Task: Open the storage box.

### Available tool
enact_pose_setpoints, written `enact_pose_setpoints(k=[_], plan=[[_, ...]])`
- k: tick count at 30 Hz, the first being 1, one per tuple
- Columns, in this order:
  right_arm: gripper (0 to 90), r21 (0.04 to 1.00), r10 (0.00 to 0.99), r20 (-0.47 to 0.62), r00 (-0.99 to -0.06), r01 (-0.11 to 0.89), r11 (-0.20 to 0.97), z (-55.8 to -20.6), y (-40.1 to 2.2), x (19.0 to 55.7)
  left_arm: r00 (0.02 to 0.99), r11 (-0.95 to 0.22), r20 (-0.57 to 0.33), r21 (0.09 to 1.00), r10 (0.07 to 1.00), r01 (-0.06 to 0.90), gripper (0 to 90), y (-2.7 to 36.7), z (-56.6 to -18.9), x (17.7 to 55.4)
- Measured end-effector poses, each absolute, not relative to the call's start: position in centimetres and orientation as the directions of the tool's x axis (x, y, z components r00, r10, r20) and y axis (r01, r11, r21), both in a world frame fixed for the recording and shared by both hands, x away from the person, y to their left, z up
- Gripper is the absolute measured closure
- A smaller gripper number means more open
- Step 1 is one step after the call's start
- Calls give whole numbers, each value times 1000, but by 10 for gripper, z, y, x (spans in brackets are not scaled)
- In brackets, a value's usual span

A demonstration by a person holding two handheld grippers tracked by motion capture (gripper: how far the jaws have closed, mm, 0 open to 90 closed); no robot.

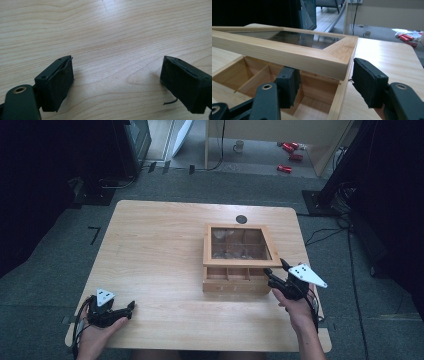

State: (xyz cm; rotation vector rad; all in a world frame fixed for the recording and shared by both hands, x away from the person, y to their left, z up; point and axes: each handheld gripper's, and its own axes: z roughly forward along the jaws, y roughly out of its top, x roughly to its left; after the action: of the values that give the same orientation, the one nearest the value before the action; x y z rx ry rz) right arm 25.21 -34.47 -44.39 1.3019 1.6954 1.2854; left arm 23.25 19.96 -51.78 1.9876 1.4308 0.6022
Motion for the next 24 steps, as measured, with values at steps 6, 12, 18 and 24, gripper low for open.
enact_pose_setpoints(k=[6,12,18,24], plan=[[394,945,948,38,-317,319,69,-437,-343,262,307,-225,10,705,952,673,120,200,-518,232],[393,949,948,28,-318,307,75,-430,-343,271,305,-223,10,706,952,672,127,200,-518,232],[394,955,946,12,-325,285,86,-422,-344,278,305,-224,12,706,952,672,128,200,-518,232],[401,958,940,-11,-340,267,108,-413,-346,287,304,-223,11,707,952,672,128,200,-518,232]])
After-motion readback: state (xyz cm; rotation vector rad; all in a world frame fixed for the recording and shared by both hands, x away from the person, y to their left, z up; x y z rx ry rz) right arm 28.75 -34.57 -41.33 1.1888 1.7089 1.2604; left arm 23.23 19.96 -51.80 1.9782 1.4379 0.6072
